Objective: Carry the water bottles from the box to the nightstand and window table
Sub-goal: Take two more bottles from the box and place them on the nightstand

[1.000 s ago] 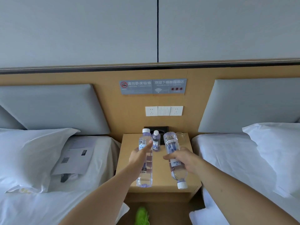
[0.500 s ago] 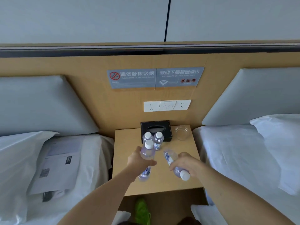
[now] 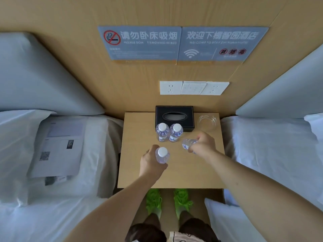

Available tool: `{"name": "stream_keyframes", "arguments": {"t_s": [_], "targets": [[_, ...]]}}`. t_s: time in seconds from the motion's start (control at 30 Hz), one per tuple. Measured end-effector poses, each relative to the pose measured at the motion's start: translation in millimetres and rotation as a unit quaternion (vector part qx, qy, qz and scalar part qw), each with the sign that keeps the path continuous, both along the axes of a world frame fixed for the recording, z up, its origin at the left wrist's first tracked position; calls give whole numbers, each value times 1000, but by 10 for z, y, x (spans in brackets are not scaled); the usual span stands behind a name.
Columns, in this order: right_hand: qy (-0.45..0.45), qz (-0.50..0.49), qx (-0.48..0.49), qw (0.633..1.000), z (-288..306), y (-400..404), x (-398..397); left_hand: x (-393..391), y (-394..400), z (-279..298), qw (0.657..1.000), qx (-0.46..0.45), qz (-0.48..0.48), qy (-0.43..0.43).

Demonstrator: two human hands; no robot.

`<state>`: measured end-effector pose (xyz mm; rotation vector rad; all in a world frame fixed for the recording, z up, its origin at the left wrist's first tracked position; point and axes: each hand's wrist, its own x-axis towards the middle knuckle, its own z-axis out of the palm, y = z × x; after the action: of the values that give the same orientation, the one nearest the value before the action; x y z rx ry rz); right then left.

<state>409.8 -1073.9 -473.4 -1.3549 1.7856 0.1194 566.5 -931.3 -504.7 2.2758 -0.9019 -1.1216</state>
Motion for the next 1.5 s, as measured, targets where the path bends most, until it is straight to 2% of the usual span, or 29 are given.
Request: {"name": "stream_keyframes", "arguments": {"t_s": [0.23,0.43,0.8,1.0,1.2,1.33,1.5], "targets": [[-12,16,-44,999,-267,-237,87,-153,-185,-223,996,0,86,19],[-76,21,-106,991,-507,-318,162,-268,-386,-463,991,-17,126,30],[-76,57,-151,984,-728,-342,127,-466,-647,-625,971,-73,226,-24],[-76,55,-152,984,-806,-335,92,-447,-651,-718,973,-86,209,-37],[-70,57,-107,990,-743,-266,39,-311,-609,-614,990,-19,138,-7],[-46,75,-103,991,-576,-192,-29,-191,-583,-355,995,22,88,-28],[-44,122,-110,985,-150,-259,-4,-5,-536,141,997,15,35,-73]]}}
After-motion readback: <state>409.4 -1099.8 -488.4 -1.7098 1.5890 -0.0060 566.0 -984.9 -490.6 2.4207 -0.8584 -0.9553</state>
